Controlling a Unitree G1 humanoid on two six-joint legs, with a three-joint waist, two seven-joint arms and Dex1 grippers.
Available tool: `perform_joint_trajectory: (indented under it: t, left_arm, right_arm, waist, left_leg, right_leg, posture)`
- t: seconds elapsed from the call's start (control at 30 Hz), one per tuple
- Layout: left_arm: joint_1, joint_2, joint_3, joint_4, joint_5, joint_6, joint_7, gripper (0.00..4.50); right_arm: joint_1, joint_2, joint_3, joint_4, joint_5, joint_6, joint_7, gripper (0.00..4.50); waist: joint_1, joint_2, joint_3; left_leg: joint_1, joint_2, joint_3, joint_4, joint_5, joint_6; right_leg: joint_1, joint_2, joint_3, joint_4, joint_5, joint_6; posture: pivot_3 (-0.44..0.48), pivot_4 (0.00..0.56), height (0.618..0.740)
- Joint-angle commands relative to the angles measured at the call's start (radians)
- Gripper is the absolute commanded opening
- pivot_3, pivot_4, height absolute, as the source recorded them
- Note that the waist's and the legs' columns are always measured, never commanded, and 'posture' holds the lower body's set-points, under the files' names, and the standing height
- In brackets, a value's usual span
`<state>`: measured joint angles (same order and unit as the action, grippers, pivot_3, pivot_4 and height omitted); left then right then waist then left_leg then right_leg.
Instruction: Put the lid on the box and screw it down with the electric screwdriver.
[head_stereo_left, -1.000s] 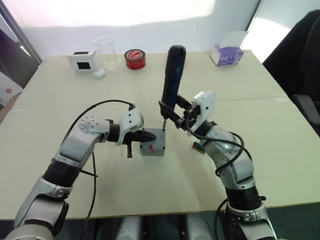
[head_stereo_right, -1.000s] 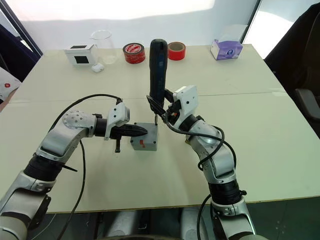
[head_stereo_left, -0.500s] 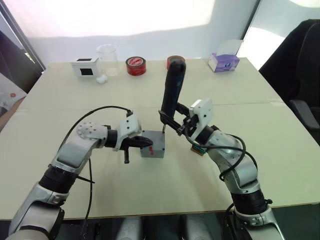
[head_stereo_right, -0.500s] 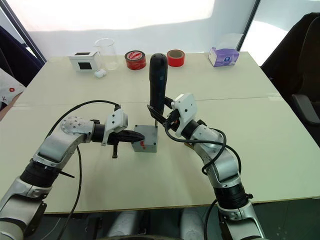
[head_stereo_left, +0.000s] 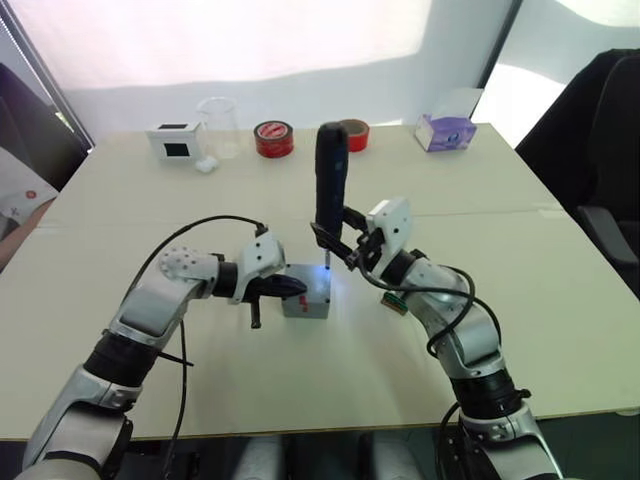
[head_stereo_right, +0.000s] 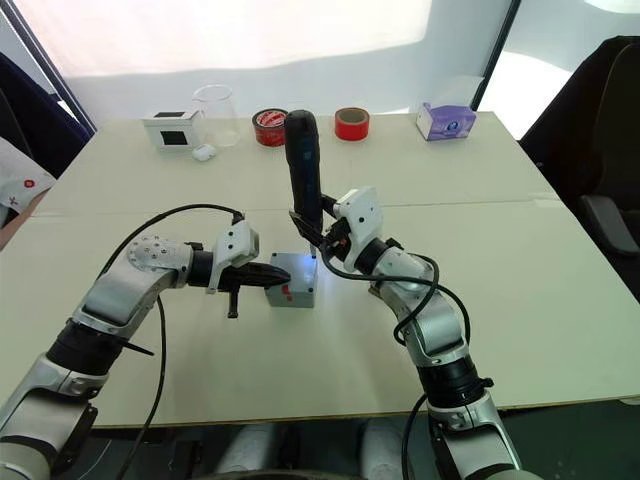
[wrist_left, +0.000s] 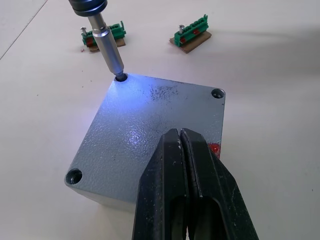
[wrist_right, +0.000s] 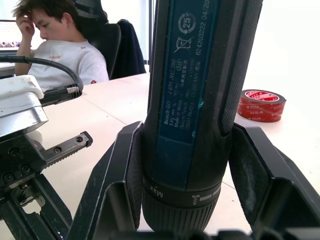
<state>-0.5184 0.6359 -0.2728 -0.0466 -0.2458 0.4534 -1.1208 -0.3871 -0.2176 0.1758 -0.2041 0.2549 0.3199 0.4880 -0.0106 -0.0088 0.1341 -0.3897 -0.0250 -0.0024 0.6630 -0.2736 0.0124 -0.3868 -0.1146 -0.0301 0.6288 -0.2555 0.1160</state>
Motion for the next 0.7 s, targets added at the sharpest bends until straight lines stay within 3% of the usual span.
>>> perform_joint_trajectory:
  t: [0.03,0.7]
  left_arm:
    - [0.017,0.004,-0.034,0.018,0.035,0.024,0.003,0.0]
    - [0.02,0.005,-0.039,0.0,0.031,0.035,0.006,0.0]
  right_arm:
    - [0.071,-0.019,0.047,0.103,-0.036,0.057,0.018,1.86]
    - [0.103,-0.029,0.049,0.113,-0.052,0.022,0.022,1.86]
  waist:
    - [0.0,0.0,-0.001]
    - [0.0,0.0,-0.003]
  left_leg:
    - [0.0,0.0,0.0,0.0,0.0,0.0]
    - [0.001,0.0,-0.001,-0.001,-0.001,0.001]
  right_leg:
    - [0.0,0.0,0.0,0.0,0.0,0.0]
    - [0.0,-0.001,0.0,-0.001,-0.002,-0.004]
  posture:
    - [0.0,0.15,0.74]
    - [0.0,0.15,0.74]
